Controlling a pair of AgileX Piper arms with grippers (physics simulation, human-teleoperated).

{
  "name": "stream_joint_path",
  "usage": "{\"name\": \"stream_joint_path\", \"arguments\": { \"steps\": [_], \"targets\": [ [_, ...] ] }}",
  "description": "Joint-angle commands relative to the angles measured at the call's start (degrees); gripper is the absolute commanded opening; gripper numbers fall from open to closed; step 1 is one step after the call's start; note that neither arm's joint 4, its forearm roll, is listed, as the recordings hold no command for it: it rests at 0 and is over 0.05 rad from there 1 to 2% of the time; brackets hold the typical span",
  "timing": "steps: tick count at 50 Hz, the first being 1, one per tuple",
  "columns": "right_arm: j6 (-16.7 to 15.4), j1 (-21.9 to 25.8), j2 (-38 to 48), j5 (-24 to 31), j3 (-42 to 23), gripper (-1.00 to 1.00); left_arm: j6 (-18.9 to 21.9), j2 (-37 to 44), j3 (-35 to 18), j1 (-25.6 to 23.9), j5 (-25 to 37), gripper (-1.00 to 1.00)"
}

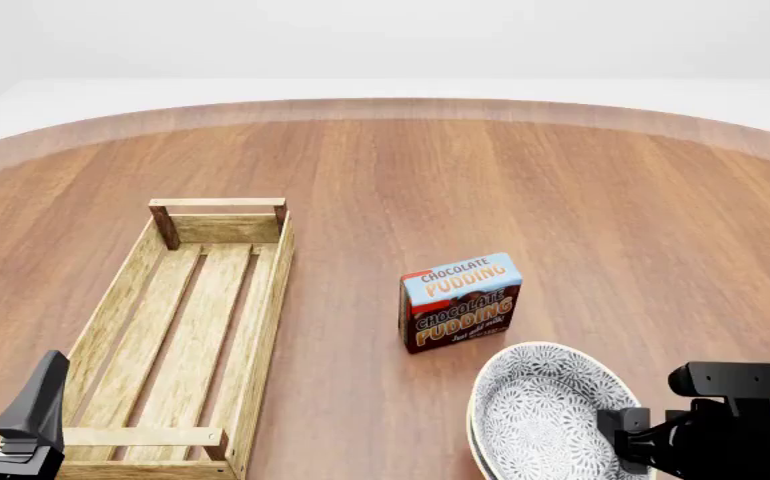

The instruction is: Stack the left bowl on the right bowl and place them in the tray.

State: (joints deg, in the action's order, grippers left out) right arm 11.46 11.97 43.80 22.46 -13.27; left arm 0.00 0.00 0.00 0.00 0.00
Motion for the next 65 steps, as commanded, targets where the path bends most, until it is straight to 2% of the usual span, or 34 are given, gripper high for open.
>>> {"name": "stream_joint_path", "arguments": {
  "steps": [1,23,37,38,52,55,56,57,60,65],
  "targets": [
    [1.3,0.3,1.6,-3.6,2.6,1.0,0.0,0.0,0.0,0.0,0.0,1.0],
    [4.2,2.0,5.4,-11.7,8.1,1.0,0.0,0.0,0.0,0.0,0.0,1.0],
    [5.3,3.0,5.6,-13.2,9.2,1.0,0.0,0.0,0.0,0.0,0.0,1.0],
    [5.5,3.2,4.9,-12.7,9.2,-1.0,0.0,0.0,0.0,0.0,0.0,1.0],
    [5.8,2.7,2.5,-10.4,8.2,-1.0,0.0,0.0,0.0,0.0,0.0,1.0],
    [6.6,2.9,-3.4,-4.7,5.9,-1.0,0.0,0.0,0.0,0.0,0.0,1.0],
    [6.6,2.9,-7.9,-0.3,3.2,-1.0,0.0,0.0,0.0,0.0,0.0,1.0],
    [6.7,2.9,-8.1,0.0,3.2,-1.0,0.0,0.0,0.0,0.0,0.0,1.0],
    [7.2,3.7,-13.8,6.0,-1.5,-1.0,0.0,0.0,0.0,0.0,0.0,1.0],
    [5.6,2.5,-14.8,10.8,-9.6,-1.0,0.0,0.0,0.0,0.0,0.0,1.0]
  ]
}}
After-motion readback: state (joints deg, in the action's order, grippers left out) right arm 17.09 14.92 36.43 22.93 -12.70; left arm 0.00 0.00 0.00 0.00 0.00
